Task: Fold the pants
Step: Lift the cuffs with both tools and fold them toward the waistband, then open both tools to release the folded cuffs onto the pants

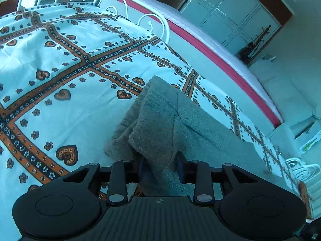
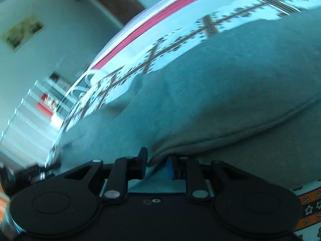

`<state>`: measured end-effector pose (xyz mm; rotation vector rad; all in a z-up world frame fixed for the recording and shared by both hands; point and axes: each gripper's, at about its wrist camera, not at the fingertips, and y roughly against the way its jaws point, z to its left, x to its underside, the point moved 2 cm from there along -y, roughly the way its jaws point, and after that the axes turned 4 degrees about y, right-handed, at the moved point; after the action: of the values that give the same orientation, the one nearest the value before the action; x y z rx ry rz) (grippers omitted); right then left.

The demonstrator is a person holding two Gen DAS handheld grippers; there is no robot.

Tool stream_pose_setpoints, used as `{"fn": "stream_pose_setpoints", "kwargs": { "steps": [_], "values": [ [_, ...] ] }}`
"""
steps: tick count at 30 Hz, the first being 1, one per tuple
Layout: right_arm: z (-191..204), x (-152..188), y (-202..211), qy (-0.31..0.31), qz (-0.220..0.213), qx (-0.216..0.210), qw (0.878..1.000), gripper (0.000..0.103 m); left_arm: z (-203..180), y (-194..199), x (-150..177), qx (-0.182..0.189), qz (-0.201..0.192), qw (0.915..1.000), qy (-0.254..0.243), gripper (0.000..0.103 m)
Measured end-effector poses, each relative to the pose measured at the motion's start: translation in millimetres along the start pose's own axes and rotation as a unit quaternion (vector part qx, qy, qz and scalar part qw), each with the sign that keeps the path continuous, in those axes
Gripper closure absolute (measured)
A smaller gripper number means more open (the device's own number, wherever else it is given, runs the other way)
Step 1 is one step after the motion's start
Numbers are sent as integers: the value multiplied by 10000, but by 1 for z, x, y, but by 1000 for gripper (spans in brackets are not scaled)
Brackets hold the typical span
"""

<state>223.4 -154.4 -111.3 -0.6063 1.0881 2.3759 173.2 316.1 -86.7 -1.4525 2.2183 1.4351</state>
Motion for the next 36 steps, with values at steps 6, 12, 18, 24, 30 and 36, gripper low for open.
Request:
{"fn": "stream_pose_setpoints", "kwargs": {
  "steps": [6, 12, 18, 24, 30, 36],
  "values": [
    [12, -1, 11, 166, -104, -122, 9997, 103, -14, 16, -6, -73, -365, 9990, -238, 74],
    [20, -6, 39, 523, -275, -421, 9974, 103, -8, 24, -3, -193, -342, 9976, -573, 74],
    [9, 12, 15, 463, 246, -226, 9984, 103, -9, 26, 1, -217, -489, 9967, -617, 74],
    [6, 14, 10, 580, 324, -207, 9976, 101, -7, 18, 5, -375, -329, 9967, -644, 62],
    [11, 5, 61, 1030, 44, -161, 9945, 85, -50, 69, 1, -142, -288, 9919, -1225, 42],
    [8, 0, 98, 1161, -402, -254, 9921, 80, -138, 151, -3, 793, -535, 9753, -1989, 42]
  ]
}}
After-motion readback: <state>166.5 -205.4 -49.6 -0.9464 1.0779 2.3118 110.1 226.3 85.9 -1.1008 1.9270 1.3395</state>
